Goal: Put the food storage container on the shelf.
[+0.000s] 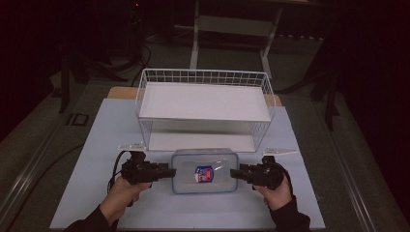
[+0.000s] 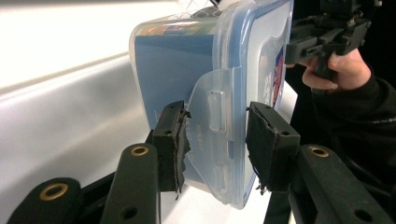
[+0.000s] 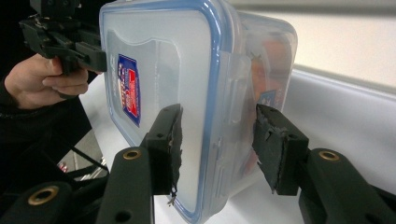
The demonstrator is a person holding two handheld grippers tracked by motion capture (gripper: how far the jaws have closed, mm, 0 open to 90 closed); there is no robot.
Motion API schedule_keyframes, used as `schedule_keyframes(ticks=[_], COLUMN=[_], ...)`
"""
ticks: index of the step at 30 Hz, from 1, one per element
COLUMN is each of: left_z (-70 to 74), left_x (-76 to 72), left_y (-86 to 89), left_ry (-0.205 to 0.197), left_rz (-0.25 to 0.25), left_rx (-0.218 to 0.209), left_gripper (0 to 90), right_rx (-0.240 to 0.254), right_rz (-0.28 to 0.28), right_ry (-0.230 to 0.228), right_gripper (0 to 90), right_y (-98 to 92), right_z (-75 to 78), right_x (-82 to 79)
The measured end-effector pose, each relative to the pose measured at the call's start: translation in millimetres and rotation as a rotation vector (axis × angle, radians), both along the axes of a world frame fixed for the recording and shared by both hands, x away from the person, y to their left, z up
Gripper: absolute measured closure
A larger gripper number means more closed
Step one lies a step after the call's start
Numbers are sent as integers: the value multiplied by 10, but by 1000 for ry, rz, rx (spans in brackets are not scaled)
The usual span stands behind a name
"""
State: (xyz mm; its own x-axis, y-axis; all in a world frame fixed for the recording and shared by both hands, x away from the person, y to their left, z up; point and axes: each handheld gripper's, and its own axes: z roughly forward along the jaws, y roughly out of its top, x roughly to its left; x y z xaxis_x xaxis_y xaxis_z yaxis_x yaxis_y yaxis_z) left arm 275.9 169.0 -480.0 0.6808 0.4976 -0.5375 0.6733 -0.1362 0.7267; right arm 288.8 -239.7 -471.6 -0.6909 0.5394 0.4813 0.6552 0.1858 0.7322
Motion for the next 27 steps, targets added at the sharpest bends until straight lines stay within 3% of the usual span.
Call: schedule_keyframes(ticks=[12, 27], left_z=[97, -66], left_x=[206, 496], left_y=[-78, -149], left_ry=[-37, -58], left_rz=[13, 56], left_rx=[-1, -12], left_gripper=[580, 575], right_rx=[11, 0], right_rz=[-34, -57], right_ry=[-24, -47], right_gripper=[530, 523], right_y=[-60, -87], right_z=[91, 33], right_x=[132, 488])
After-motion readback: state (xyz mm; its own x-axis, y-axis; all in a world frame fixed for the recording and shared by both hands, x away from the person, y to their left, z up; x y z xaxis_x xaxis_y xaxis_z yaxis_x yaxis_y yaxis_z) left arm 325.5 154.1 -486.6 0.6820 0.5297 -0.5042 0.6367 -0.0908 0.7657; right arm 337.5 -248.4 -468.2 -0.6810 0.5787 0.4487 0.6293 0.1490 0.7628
